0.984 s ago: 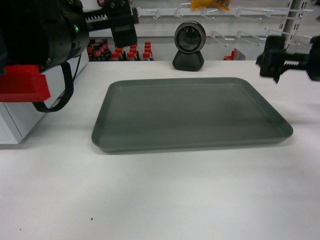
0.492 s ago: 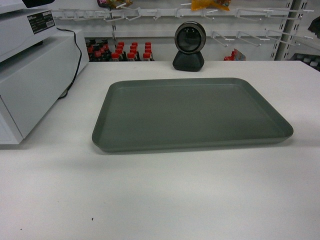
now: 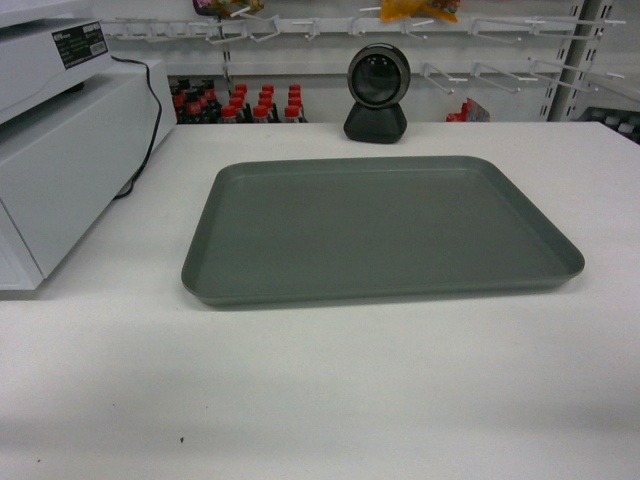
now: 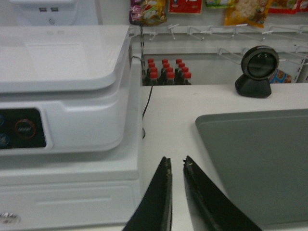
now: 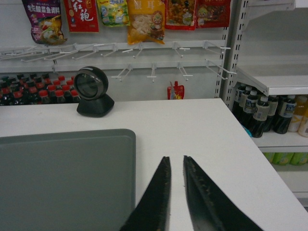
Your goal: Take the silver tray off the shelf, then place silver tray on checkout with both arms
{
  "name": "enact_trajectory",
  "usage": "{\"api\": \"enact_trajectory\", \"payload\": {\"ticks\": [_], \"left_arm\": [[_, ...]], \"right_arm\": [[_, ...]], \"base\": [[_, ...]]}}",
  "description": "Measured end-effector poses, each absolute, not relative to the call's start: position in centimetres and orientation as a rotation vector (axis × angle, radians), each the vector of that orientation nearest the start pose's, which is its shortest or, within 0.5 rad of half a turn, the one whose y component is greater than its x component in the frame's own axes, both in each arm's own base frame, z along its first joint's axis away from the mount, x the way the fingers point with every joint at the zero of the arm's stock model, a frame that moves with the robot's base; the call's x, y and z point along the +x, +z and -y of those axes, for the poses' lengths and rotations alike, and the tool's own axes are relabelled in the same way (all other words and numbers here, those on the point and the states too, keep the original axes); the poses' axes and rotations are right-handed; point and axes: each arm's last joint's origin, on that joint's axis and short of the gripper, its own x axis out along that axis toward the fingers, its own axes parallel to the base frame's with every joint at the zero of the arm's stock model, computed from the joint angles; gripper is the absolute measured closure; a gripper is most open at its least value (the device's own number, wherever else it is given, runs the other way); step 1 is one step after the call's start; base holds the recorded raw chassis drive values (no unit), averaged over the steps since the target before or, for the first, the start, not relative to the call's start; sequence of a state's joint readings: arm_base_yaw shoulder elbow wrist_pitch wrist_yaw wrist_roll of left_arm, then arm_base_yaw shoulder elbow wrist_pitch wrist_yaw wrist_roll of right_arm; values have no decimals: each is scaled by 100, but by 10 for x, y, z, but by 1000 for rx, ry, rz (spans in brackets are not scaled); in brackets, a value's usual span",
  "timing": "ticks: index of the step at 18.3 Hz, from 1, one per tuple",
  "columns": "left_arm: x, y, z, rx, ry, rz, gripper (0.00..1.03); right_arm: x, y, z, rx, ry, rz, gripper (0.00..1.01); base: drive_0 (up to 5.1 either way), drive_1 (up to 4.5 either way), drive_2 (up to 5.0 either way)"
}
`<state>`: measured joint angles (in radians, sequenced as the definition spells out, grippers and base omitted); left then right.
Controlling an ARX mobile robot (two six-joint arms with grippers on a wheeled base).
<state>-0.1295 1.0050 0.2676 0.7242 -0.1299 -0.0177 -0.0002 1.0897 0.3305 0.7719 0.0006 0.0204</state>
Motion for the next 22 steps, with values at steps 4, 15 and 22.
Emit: {"api": "enact_trajectory", "payload": {"ticks": [4, 15, 22], "left_arm": [[170, 192, 12, -18, 4, -1, 102], [135, 172, 0, -17, -2, 23, 102], [124, 170, 0, -17, -2, 12, 102]], "right_arm": [[183, 191, 0, 7, -1, -16, 100], [141, 174, 0, 7, 0, -11, 100], [128, 170, 0, 6, 0, 15, 100]], "base": [[0, 0, 0], [0, 0, 0], [0, 0, 0]]}}
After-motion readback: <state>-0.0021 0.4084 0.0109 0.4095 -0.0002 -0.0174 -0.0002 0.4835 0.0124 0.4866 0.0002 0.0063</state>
